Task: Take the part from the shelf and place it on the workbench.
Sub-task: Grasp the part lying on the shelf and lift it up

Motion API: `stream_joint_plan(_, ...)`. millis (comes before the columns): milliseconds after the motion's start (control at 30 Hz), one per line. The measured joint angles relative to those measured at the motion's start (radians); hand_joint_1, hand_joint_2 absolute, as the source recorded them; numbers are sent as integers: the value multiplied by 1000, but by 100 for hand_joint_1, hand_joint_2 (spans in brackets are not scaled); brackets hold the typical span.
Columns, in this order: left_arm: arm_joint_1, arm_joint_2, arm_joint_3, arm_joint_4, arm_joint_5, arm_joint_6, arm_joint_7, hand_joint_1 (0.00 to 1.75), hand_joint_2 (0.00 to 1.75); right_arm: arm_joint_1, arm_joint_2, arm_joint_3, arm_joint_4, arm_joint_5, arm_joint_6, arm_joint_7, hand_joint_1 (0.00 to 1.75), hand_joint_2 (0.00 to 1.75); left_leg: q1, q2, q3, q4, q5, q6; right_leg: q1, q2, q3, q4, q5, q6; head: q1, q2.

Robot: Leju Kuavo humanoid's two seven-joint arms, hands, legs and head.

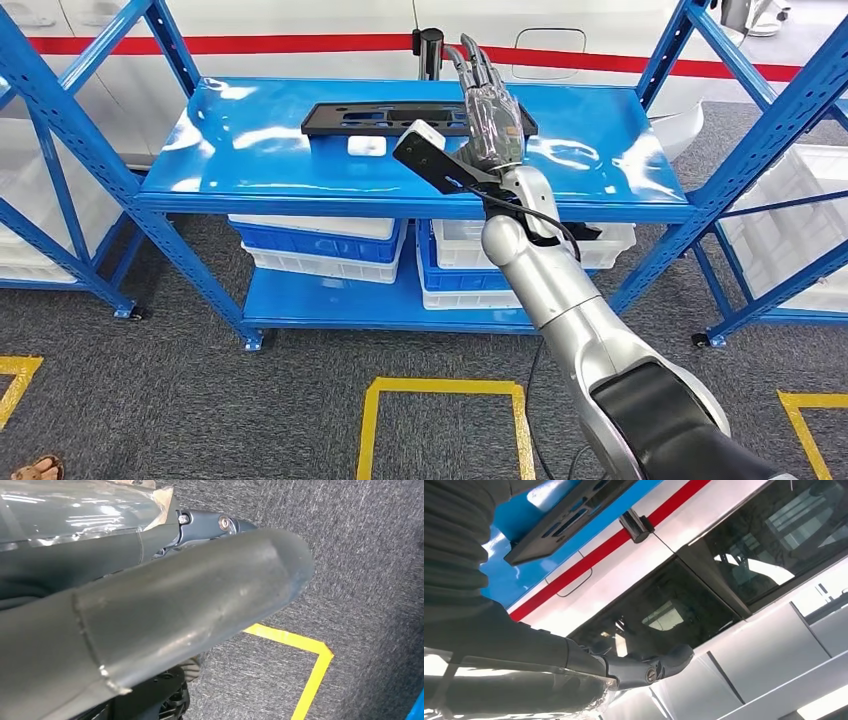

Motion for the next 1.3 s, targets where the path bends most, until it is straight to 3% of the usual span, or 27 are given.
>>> stream_joint_plan(67, -1, 0, 0, 0, -6, 0, 1, 0, 0, 1, 0, 0, 0, -1, -4, -1, 0, 175, -3, 1, 0, 4, -8, -11, 1, -1, 36, -70, 21, -8, -1, 0)
stream_joint_plan(200, -2, -1, 0, -1, -19, 9, 4, 0, 0, 0, -1, 0, 0, -5, -8, -7, 0, 175, 5, 3, -2, 21, -26, -31, 0, 3, 44, -73, 17, -38, -3, 0)
stream_joint_plan(267, -3, -2, 0, -2, -24, 13, 6, 0, 0, -1, 1, 0, 1, -8, -9, -9, 0, 175, 9, 2, -42, 110, -71, -41, -4, 4, 56, -75, 12, -51, -5, 0)
stream_joint_plan(333, -3, -2, 0, -1, -25, 14, 9, 0, 0, 0, 4, 0, 4, -11, -10, -11, 0, 175, 10, 2, -120, 248, -124, -47, 0, 4, 63, -75, 4, -60, -7, 0)
stream_joint_plan(367, -2, -2, 0, -1, -26, 15, 10, 0, 0, 0, 5, 0, 7, -12, -11, -14, 0, 175, 10, 3, -152, 293, -130, -48, 2, 5, 67, -75, 1, -63, -7, 0)
stream_joint_plan(400, -2, -2, 0, -1, -26, 14, 11, 0, 0, 1, 6, 0, 9, -13, -13, -17, 0, 175, 10, 3, -167, 302, -117, -46, 4, 6, 72, -75, -4, -63, -7, 0)
stream_joint_plan(433, -2, -2, 0, -1, -27, 14, 11, 0, 0, 1, 6, 0, 11, -14, -14, -19, 0, 175, 10, 3, -161, 270, -84, -41, 6, 7, 78, -75, -9, -63, -7, 0)
stream_joint_plan(500, -2, -1, 1, -1, -28, 13, 11, 0, 0, -1, 8, 0, 13, -15, -16, -22, 0, 175, 6, 2, -104, 132, 0, -25, 10, 10, 93, -75, -20, -60, -7, 0)
stream_joint_plan(533, -2, -1, 2, -2, -29, 12, 11, 0, 0, -2, 10, 0, 14, -16, -17, -23, 0, 175, 2, 3, -76, 71, 24, -16, 13, 11, 99, -76, -26, -57, -6, 0)
stream_joint_plan(600, -4, 0, 3, -2, -31, 11, 12, 0, 0, -5, 11, 0, 16, -17, -20, -24, 0, 175, -6, 5, -49, 15, 30, -2, 17, 11, 105, -75, -32, -46, -6, 0)
stream_joint_plan(700, -5, -1, 3, -2, -34, 11, 12, 0, 0, -9, 11, 0, 19, -19, -22, -26, 0, 175, -6, 5, -27, -4, 22, 13, 21, 10, 104, -53, -38, -28, -6, 0)
stream_joint_plan(767, -6, -1, 4, -2, -35, 10, 12, 0, 0, -16, 10, 0, 21, -21, -22, -27, 0, 175, -2, 4, -9, -12, 20, 20, 18, 10, 62, 19, -65, -24, -5, 0)
stream_joint_plan(867, -8, -1, 9, -2, -38, 6, 13, 0, 0, -17, 8, 1, 31, -30, -24, -29, 0, 175, -3, 2, 4, -12, 5, 24, 12, 10, -59, 198, -115, -21, -4, 0)
stream_joint_plan(900, -7, -1, 10, -2, -41, 3, 13, 0, 0, -15, 7, 1, 35, -32, -25, -31, 0, 175, -2, 0, 11, -12, -2, 23, 9, 9, -83, 216, -113, -16, -4, 0)
stream_joint_plan(933, -7, -2, 11, -2, -43, -1, 13, 0, 0, -13, 5, 0, 38, -33, -26, -32, 0, 175, -2, -2, 21, -12, -10, 20, 6, 9, -87, 193, -93, -6, -4, 0)
stream_joint_plan(1000, -8, -4, 12, -2, -48, -8, 13, 0, 0, -11, 2, 0, 41, -34, -27, -33, 0, 175, 0, -5, 45, -11, -30, 10, -2, 3, -51, 57, -9, 20, -4, 0)
stream_joint_plan(1033, -9, -4, 12, -2, -50, -11, 13, 0, 0, -12, 0, 0, 42, -34, -27, -33, 0, 175, -1, -5, 56, -10, -42, 4, -3, -1, -30, -8, 24, 22, -4, 0)
stream_joint_plan(1067, -11, -4, 12, -2, -52, -11, 14, 0, 0, -12, -1, 1, 43, -34, -27, -33, 0, 175, -2, -4, 63, -9, -53, -3, -1, -4, -13, -52, 46, 15, -4, 0)
stream_joint_plan(1100, -14, -4, 12, -2, -54, -12, 15, 0, 0, -11, -1, 1, 43, -33, -27, -32, 0, 175, -4, -2, 68, -8, -60, -9, 0, -5, -5, -70, 53, 0, -5, 0)
stream_joint_plan(1133, -16, -3, 12, -2, -55, -12, 15, 0, 0, -11, -1, 2, 43, -33, -27, -31, 0, 175, -4, -1, 72, -6, -65, -14, 3, -4, -1, -70, 47, -18, -6, 0)
stream_joint_plan(1200, -18, -4, 12, -3, -56, -15, 16, 0, 0, -11, -2, 2, 42, -33, -29, -29, 0, 175, -1, 1, 62, 20, -64, -21, -1, 1, 13, -70, 44, -37, -7, 0)
stream_joint_plan(1233, -18, -4, 12, -3, -58, -17, 16, 0, 0, -12, -2, 2, 41, -33, -31, -28, 0, 175, 1, 2, 41, 56, -61, -25, -2, 3, 22, -71, 39, -44, -8, 0)
stream_joint_plan(1300, -19, -5, 12, -3, -61, -21, 16, 0, 0, -11, -1, 2, 40, -32, -32, -28, 0, 175, 4, 2, -38, 176, -73, -34, -2, 6, 39, -72, 25, -59, -8, 0)
